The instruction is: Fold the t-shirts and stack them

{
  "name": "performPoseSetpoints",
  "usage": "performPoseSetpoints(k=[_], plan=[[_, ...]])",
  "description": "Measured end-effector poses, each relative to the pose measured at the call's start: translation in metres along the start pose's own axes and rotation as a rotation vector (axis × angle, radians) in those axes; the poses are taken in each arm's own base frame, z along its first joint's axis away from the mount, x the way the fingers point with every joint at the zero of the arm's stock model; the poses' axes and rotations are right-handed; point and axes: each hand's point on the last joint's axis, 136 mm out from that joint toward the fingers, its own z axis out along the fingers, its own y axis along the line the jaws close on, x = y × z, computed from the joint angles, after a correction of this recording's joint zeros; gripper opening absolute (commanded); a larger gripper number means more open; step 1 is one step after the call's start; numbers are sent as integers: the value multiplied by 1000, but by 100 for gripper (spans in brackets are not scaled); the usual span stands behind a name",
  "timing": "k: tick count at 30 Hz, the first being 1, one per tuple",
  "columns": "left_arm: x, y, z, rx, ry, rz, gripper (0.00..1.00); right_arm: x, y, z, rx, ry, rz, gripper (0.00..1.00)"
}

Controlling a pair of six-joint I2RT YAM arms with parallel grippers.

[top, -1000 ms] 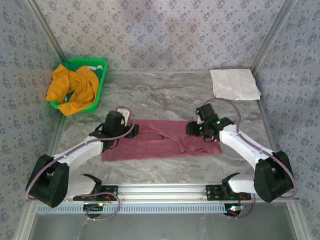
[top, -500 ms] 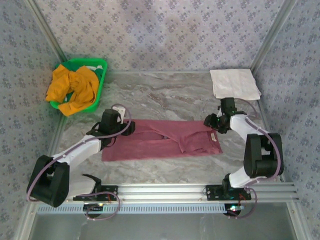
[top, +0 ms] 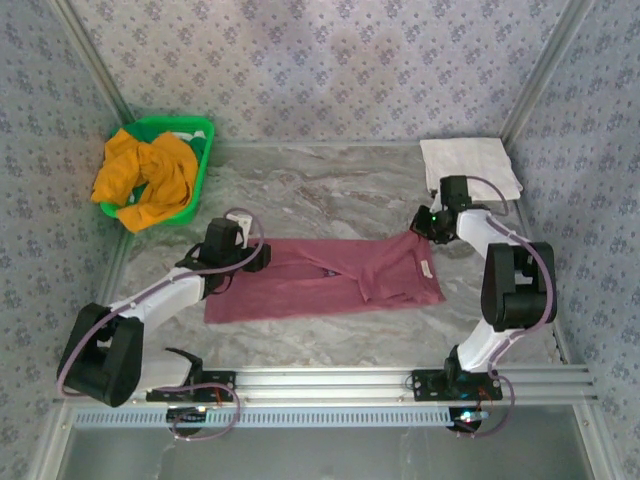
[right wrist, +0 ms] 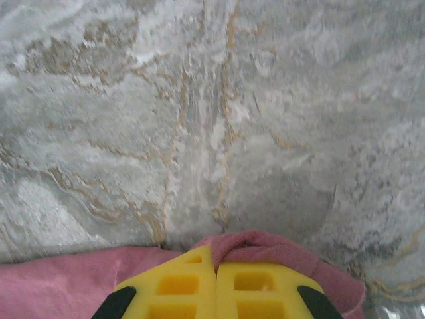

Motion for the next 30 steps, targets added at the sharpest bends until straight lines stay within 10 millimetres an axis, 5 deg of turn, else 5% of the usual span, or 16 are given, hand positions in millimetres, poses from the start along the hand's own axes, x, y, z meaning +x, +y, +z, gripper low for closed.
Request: performPoseSetpoints(k=[6,9,17,24,27,30], plan=[[0,13,1,-36,1,-31,66,-12,-12,11,25,4,30,0],[1,25,4,-75,7,-70,66,-10,-23,20,56,18,55,26],[15,47,18,-142,84,-148,62,-17,-30,27,73,19,83,48],[15,62,17,-194,116,-232,56,-21,-1,-28,57,-114,11,52],[21,80,17,-239,136,-300,56,-12,17,-56,46,-192,-48,53],[27,93,16,-279,152,-355,57,2,28,-63,50,-219,-95,53]])
